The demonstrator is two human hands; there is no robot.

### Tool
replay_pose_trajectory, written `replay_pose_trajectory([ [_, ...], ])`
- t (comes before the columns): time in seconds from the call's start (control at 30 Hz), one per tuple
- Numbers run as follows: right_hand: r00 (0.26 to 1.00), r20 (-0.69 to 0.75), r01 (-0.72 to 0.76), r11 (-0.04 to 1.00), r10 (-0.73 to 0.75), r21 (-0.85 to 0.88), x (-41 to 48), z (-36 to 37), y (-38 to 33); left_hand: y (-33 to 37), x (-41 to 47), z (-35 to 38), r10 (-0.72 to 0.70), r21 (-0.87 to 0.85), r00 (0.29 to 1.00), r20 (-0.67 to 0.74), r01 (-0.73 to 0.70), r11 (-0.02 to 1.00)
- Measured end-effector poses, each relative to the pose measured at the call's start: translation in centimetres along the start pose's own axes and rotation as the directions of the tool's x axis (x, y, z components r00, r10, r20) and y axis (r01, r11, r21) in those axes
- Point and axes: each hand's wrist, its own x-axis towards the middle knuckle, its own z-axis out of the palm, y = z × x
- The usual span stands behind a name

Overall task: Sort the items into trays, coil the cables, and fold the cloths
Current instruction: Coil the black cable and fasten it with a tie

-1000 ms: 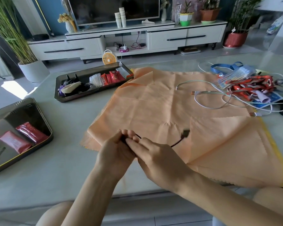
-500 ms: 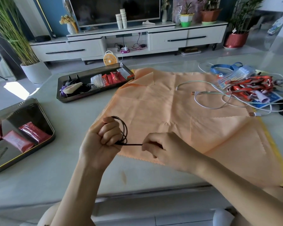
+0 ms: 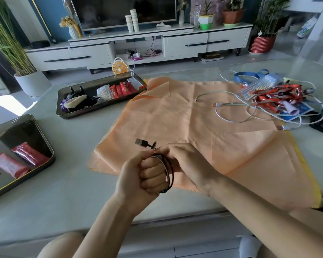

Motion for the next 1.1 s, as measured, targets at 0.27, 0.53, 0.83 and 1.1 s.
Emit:
replay_pose_trajectory([
  [0.27,0.978,-0.037,0.19,0.953,-0.205,-0.236,-1.2,2.9,2.1,-1.1,0.8,0.1,0.236,0.351,0.91,-0.34,-0.11,0.93],
  [0.53,0.967,-0.207,0.119,0.983,-0.147,-0.143,-0.9,4.2,3.7,-1.9,1.5,0.3,0.337,0.561,0.823,-0.457,-0.027,0.827],
  [0.83,0.952,-0.239,0.202,0.979,-0.19,0.025,-0.8,4.1,3.0,-2.8,2.1,-0.7,0.425,0.577,0.779,-0.46,-0.101,0.81],
  [1.1,0.925,-0.261,0.263,0.962,-0.274,-0.078,-0.2,3.5,3.1,-2.4,1.3,-0.5,0.327,0.312,0.871,-0.367,-0.215,0.925],
])
